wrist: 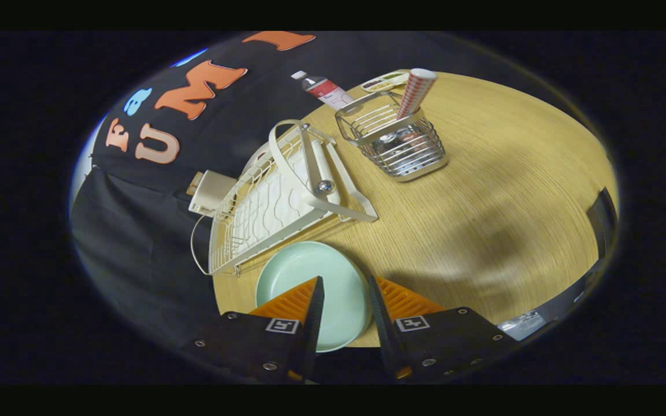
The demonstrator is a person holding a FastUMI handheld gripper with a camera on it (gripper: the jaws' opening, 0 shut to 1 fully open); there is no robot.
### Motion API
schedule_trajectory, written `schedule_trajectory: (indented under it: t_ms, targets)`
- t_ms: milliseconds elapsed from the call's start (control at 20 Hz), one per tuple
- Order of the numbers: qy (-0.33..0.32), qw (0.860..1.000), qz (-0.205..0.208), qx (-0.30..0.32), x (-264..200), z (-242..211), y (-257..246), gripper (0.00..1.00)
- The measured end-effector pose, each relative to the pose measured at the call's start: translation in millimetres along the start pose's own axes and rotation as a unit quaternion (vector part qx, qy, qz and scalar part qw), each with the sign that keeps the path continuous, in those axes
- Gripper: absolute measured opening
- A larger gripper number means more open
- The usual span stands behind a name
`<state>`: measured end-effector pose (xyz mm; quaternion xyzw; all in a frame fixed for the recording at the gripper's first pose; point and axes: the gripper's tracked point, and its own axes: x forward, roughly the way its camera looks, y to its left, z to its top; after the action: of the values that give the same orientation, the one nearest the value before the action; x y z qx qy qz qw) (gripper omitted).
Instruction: Take the plate from the dish rack, then take the spoon from the basket and place it into the plate.
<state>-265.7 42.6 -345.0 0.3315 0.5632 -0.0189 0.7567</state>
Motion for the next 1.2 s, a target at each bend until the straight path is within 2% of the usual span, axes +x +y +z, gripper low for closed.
schedule_trajectory:
  t_ms: [100,250,450,650,1000,1100,1200]
  targets:
    - [-0.041,0.999,-0.009,-0.027,-6.2,20.9,-3.7,0.51]
    - [-0.095,0.992,-0.044,-0.073,-16.6,49.6,-17.6,0.62]
    - [-0.178,0.972,-0.093,-0.125,-38.0,96.9,-33.6,0.73]
    - [-0.238,0.950,-0.116,-0.163,-50.4,130.7,-33.4,0.73]
    - [-0.275,0.929,-0.137,-0.205,-39.5,156.5,-33.4,0.74]
    - [-0.275,0.925,-0.143,-0.221,-34.9,154.9,-31.4,0.70]
    - [-0.275,0.925,-0.139,-0.221,-32.5,153.4,-26.5,0.61]
